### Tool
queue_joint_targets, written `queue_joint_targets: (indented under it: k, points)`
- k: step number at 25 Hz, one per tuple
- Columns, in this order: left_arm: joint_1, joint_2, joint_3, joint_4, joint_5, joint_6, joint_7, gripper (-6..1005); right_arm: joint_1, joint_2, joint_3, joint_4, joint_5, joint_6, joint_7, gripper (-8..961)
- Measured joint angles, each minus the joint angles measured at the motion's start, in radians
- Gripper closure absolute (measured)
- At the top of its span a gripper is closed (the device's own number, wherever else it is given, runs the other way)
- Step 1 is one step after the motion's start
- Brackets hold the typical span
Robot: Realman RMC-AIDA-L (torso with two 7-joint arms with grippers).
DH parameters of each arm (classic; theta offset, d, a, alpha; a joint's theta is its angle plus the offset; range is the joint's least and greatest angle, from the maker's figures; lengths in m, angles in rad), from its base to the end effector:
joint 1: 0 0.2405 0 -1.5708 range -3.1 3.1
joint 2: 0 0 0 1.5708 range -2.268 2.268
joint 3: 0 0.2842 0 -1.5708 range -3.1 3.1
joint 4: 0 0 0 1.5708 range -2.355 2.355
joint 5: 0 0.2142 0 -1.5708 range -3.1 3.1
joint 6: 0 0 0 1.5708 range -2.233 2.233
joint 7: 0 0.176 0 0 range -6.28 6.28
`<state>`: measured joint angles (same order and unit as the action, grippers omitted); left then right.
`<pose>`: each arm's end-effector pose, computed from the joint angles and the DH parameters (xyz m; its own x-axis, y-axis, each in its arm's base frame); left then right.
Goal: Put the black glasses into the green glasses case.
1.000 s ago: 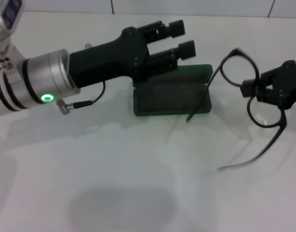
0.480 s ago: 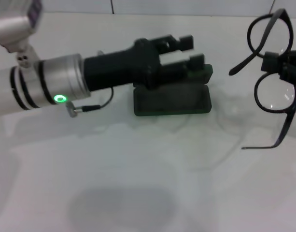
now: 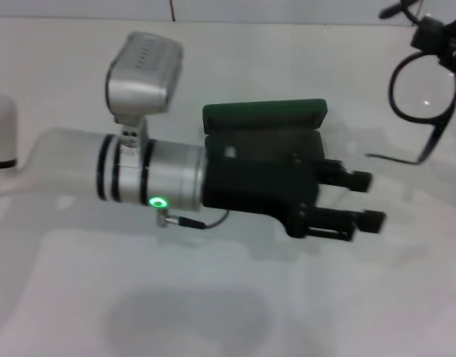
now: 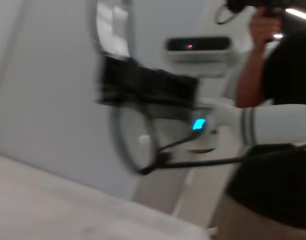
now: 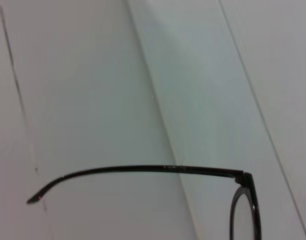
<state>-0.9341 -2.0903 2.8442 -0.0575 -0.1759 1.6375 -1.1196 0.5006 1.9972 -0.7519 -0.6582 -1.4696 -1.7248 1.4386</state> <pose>-0.1518 0.3341 -0.1317 0.7475 0.3265 0.5785 0.1977 -0.9407 0.2756 0.2251 0.3672 0.0439 0.5351 -0.1513 -0.8311 -0.4199 -0.9013 -0.1063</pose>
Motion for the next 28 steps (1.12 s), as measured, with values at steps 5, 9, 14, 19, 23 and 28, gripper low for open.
queue_joint_targets:
  k: [5,9,14,19,23,28]
  points:
    - [-0.012,-0.001,-0.001,0.061,-0.015,0.033,0.017,363,0.011,0.016,-0.009,0.042,0.002,0.035,-0.023,854]
    - [-0.019,0.004,-0.002,0.058,-0.05,0.099,0.023,362,0.019,0.016,-0.026,0.084,-0.003,0.048,-0.033,854]
    - [-0.02,0.006,-0.003,0.053,-0.098,0.154,0.019,362,0.019,0.016,-0.081,0.104,-0.003,0.057,-0.034,854]
    - [-0.013,0.007,-0.003,0.052,-0.143,0.167,0.018,362,0.019,0.017,-0.111,0.132,-0.004,0.057,-0.034,853]
    - [-0.01,0.003,-0.003,0.019,-0.166,0.164,0.0,362,0.013,0.016,-0.128,0.134,-0.008,0.056,-0.04,853]
    - [0.001,0.002,-0.002,-0.009,-0.185,0.148,-0.015,362,0.011,0.017,-0.129,0.142,-0.018,0.053,-0.057,853]
